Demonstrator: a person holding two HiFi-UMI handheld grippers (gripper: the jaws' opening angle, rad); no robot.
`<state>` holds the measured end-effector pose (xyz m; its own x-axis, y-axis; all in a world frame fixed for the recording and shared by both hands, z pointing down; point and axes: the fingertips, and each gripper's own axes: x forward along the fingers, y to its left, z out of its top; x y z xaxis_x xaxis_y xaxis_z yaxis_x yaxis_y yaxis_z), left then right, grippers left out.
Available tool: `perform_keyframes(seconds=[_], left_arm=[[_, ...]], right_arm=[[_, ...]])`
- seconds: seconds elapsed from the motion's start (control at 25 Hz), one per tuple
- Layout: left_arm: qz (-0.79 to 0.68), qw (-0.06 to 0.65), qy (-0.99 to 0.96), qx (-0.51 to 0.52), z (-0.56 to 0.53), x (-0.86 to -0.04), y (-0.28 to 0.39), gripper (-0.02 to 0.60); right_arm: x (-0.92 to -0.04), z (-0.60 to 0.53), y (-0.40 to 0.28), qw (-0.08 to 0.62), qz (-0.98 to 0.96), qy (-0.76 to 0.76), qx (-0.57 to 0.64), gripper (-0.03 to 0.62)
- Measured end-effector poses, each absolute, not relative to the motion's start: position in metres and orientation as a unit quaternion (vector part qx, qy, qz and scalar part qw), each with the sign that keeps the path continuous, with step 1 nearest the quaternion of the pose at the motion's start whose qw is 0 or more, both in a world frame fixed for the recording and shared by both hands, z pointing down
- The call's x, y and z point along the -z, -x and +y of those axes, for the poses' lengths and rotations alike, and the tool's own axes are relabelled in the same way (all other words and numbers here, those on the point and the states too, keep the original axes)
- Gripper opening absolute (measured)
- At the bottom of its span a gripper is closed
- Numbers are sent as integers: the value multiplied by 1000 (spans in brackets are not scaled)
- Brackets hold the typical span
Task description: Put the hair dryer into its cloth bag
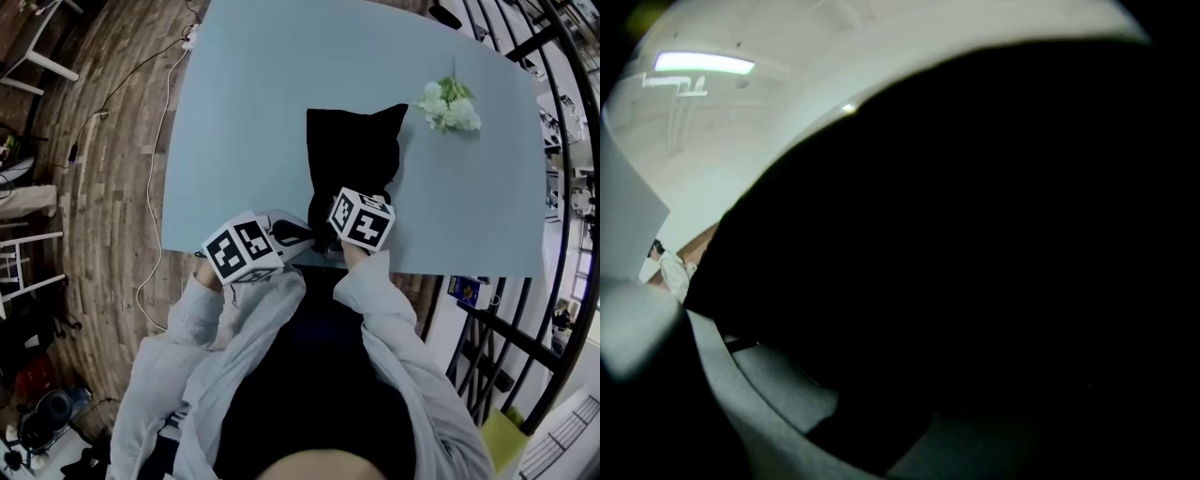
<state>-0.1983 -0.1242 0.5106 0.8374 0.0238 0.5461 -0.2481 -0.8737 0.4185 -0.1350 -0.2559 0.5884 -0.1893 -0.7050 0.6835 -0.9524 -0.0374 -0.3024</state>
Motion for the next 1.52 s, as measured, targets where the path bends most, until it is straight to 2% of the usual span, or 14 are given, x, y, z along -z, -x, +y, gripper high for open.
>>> perform_keyframes(seconds=[0.12, 0.44, 0.68, 1.16, 1.52], left_arm=[[-58, 241, -931, -269, -125, -505, 197, 28], [-49, 210, -940, -264, -127, -501, 196, 28], [-38, 202, -941, -267, -116, -497, 181, 28], [-50, 169, -932, -318, -84, -513, 116, 28], [-113, 136, -916, -360, -82, -538, 94, 28]], right_arm=[[-592, -254, 137, 186, -680, -609, -364, 204], [-570, -241, 135, 159, -697, -612, -338, 250], [-540, -221, 117, 129, -708, -615, -323, 252], [-549, -156, 40, 102, -690, -613, -372, 252], [-559, -112, -12, 148, -710, -586, -361, 255]])
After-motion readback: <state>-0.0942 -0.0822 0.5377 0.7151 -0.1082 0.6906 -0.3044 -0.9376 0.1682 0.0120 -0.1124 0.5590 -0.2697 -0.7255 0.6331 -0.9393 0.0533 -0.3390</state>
